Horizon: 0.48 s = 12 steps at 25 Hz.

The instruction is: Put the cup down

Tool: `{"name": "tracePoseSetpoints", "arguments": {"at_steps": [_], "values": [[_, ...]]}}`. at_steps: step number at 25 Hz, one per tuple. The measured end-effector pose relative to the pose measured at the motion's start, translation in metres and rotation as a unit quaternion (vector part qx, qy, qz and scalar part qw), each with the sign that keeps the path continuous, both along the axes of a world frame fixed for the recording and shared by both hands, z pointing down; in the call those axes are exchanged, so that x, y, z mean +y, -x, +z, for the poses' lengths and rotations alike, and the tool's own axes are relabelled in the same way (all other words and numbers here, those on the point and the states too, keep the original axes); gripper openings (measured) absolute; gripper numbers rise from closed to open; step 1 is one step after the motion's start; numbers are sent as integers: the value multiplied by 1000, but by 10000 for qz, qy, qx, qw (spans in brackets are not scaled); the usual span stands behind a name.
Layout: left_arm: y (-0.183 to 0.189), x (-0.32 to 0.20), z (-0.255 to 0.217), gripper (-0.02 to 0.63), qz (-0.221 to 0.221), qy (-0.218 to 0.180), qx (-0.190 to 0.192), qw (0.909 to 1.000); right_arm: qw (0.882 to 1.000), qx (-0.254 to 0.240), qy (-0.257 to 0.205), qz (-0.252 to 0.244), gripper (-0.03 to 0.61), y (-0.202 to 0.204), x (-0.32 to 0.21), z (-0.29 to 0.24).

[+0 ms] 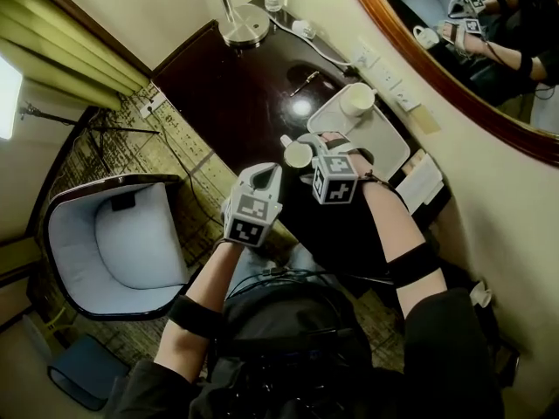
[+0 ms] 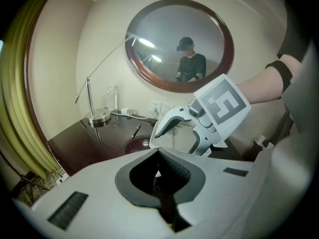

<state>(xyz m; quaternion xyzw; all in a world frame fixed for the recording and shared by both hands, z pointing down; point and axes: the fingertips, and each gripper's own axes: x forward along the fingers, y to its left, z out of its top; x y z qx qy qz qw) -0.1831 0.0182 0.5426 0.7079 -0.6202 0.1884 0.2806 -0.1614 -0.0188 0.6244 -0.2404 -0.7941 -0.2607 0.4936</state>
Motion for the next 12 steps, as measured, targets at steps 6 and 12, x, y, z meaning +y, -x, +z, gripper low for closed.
{"name": "tracePoseSetpoints", "arguments": {"at_steps": [6, 12], "values": [[12, -15, 9, -12, -187, -8, 99, 9998, 9960, 378, -220, -778, 433, 6, -4, 27], [19, -16, 19, -12, -361, 31, 190, 9992, 9910, 624, -292, -1151, 433, 9, 0, 50]]}}
